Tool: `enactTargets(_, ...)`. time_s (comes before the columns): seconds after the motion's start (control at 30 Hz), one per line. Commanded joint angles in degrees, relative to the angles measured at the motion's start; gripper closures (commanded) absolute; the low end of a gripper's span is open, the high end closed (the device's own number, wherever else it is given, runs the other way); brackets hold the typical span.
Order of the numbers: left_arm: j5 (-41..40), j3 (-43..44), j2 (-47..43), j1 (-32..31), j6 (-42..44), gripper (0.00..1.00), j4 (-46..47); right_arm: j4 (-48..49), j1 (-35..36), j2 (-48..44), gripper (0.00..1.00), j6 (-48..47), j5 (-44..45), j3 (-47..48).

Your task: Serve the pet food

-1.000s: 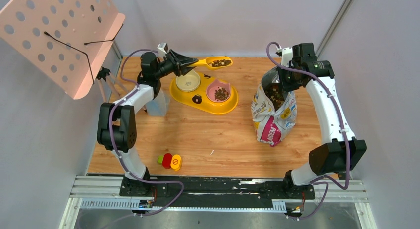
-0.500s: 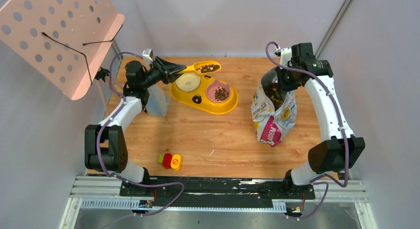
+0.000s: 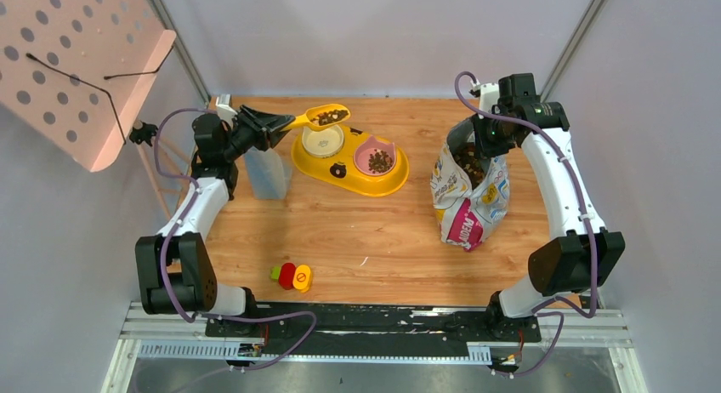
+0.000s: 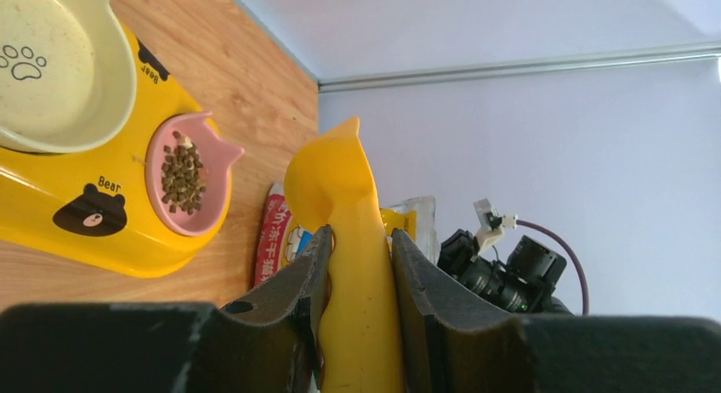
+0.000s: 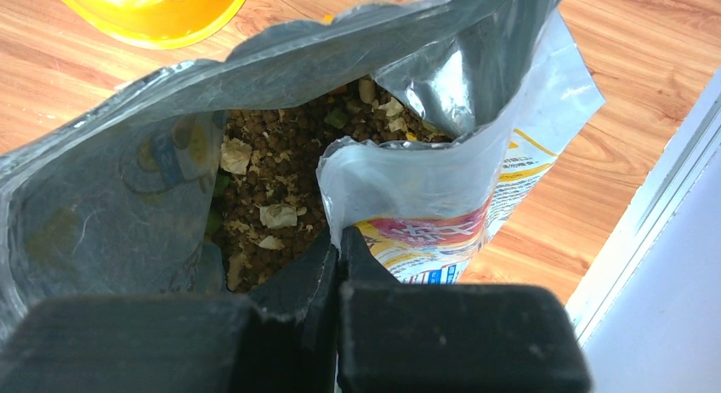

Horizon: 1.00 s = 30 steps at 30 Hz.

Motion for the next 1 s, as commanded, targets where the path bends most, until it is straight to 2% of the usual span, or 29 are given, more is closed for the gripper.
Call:
enactTargets(0.0,-2.5,1.9,0.4,0.2,3.5,1.00,-0.2,3.3,0.0,-0.4,1.00,0.8,-1.6,1.2)
enactTargets(0.27,-4.8,3.4,3.7,-0.5,7.7,1.00,-2.3,3.9,0.0,-0.9,1.00,0.6,-1.4,-0.3)
enactTargets(0.5,-10.0,6.7,4.6,-1.0,16.0,1.00,-4.7,4.0,-0.3,-0.5,1.00,0.6,-1.7,-0.4)
enactTargets(0.63,-12.9,11.5,6.7,-1.1,22.5,1.00,-8.9,4.2,-0.6,-0.5,1.00,0.6,-2.0,-0.8)
enactTargets(0.8,-17.4,19.8,10.4,-2.6,35.5,1.00,-19.4,4.2,-1.0,-0.5,1.00,0.6,-2.2,-0.9)
enactTargets(0.97,-21.8,24.9,12.4,-5.6,43.7,1.00,-28.2,4.5,-1.7,-0.9,1.00,0.6,-2.4,-1.8)
